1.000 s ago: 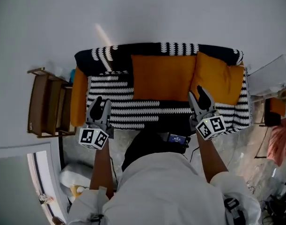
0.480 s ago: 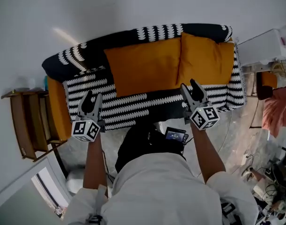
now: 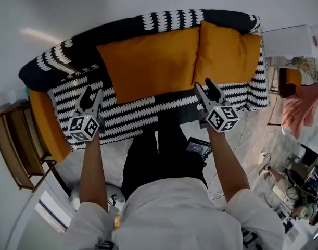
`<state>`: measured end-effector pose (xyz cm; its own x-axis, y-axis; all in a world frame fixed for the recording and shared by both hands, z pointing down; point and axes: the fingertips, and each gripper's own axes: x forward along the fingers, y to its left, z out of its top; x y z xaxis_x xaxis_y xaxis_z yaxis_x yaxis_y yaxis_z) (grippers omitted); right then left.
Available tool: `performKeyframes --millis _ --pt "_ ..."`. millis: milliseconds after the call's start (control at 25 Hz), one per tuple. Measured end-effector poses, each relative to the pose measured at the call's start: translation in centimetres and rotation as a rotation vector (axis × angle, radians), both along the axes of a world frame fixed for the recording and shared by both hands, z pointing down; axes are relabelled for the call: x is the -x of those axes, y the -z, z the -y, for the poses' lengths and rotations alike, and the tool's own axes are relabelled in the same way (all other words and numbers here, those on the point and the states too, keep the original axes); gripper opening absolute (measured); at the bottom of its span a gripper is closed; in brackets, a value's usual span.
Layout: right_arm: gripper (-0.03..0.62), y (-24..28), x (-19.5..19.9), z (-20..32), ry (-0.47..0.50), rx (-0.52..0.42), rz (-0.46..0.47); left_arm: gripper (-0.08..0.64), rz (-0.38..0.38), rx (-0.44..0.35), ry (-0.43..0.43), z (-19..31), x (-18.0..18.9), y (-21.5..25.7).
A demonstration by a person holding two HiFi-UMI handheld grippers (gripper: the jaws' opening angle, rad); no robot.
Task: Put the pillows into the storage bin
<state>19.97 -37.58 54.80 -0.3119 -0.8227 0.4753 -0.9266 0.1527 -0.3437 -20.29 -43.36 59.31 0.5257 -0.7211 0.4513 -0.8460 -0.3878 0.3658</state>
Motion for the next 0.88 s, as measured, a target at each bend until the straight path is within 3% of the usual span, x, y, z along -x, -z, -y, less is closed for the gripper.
performKeyframes --millis 400,560,880 --pt "0.247 -12.2 -3.5 4.6 -0.006 0.147 -0.003 0.261 0.003 0.165 0.008 2.6 -1.9 -11.4" --pt "0.255 -16.1 -4.2 6.4 -0.023 0.187 0.011 0.282 0.016 0.208 0.020 2.7 -1.5 -14.2" --pt "0.281 -23.5 -6.7 8.6 -0.009 0.353 -0.003 0.317 0.024 0.278 -0.022 3.2 -3.4 -18.9"
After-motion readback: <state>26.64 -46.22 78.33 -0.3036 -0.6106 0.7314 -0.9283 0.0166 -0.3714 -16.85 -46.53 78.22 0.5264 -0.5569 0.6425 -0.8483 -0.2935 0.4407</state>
